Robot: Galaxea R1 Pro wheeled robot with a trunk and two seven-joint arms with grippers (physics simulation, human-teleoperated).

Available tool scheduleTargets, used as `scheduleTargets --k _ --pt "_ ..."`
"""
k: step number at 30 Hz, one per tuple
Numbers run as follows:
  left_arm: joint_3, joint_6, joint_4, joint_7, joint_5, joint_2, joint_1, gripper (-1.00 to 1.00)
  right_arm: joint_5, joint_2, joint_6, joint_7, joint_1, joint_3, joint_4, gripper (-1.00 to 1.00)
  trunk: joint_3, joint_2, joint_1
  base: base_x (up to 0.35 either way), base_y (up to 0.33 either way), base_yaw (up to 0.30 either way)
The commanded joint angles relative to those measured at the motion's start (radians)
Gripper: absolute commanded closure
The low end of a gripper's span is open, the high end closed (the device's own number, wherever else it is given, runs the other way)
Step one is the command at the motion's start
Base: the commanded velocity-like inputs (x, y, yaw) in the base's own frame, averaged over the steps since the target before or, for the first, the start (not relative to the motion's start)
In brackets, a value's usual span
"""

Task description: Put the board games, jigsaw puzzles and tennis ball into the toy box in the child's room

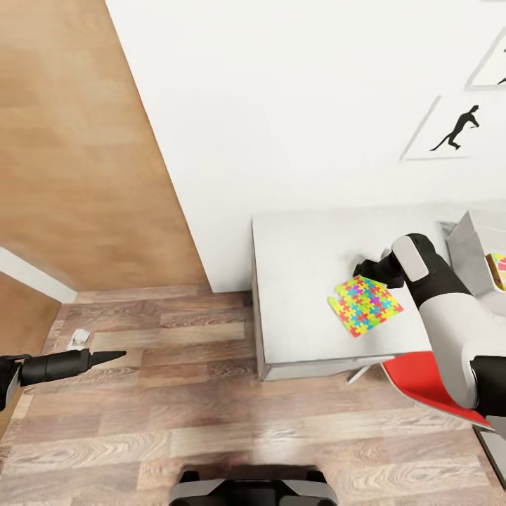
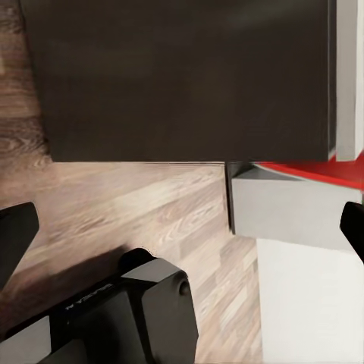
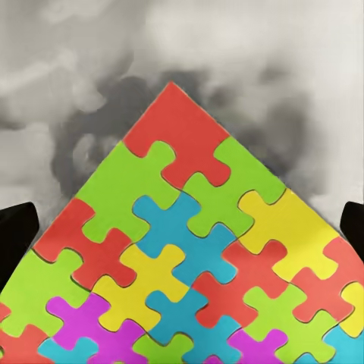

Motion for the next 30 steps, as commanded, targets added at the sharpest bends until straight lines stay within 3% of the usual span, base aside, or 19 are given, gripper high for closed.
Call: scheduleTargets --k 1,14,30 --pt "0.007 0.011 0.0 -0.007 -0.01 -0.001 -0.001 -1.0 -0.011 -0.001 0.002 -0.009 -0.001 0.004 -0.001 -1.0 -0.002 -0.002 0.0 -0.254 0.143 0.0" --pt "0.007 0.011 0.0 -0.007 -0.01 -0.001 -0.001 -1.0 -0.012 0.0 0.002 -0.01 -0.001 0.004 -0.001 -1.0 -0.002 -0.002 0.0 -0.24 0.119 0.0" --pt "0.007 0.011 0.0 -0.007 -0.01 -0.001 -0.001 -1.0 -0.012 0.0 0.002 -0.01 0.0 0.004 -0.001 -1.0 -0.002 -0.002 0.0 -0.097 0.006 0.0"
